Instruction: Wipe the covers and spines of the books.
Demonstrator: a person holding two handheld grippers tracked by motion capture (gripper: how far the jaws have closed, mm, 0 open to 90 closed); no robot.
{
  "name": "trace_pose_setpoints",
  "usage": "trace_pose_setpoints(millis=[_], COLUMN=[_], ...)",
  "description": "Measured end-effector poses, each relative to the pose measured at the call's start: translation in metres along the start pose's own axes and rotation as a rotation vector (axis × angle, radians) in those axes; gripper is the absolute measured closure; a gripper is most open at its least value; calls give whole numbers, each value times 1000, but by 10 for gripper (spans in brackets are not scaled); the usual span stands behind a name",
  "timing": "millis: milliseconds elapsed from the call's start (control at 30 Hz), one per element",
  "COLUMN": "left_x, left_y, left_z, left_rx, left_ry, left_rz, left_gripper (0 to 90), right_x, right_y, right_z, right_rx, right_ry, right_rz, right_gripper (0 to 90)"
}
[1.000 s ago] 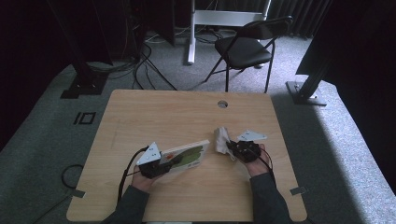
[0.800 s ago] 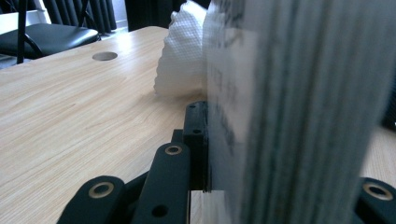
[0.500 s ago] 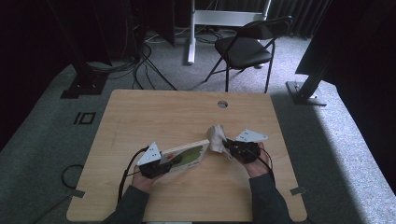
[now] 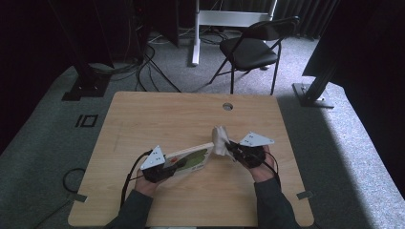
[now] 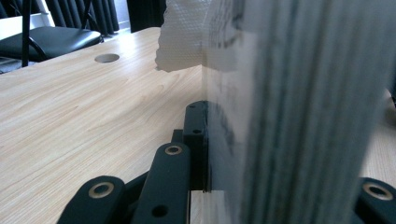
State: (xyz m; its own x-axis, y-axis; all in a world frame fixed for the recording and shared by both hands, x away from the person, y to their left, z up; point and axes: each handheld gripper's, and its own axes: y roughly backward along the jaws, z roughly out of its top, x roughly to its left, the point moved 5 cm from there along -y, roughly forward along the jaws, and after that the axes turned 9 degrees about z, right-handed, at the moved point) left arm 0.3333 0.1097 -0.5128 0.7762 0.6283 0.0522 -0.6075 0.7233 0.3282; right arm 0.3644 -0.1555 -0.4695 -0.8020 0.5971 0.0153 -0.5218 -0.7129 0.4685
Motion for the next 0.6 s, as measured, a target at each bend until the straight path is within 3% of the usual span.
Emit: trace_pose_setpoints(millis=[267,600], left_x=[-1,-3], left_y=[-1,-2], left_z=[0,1], left_rx=[3,2], left_ry=[-4,-12], left_rz=[3,5], left_gripper=[781,781], right_x=[5,14], right_y=[4,-1], right_z=[7,13], right_rx=[-26,-8], right_ry=[13,34], right_rz=[15,30], right_gripper=[846,846])
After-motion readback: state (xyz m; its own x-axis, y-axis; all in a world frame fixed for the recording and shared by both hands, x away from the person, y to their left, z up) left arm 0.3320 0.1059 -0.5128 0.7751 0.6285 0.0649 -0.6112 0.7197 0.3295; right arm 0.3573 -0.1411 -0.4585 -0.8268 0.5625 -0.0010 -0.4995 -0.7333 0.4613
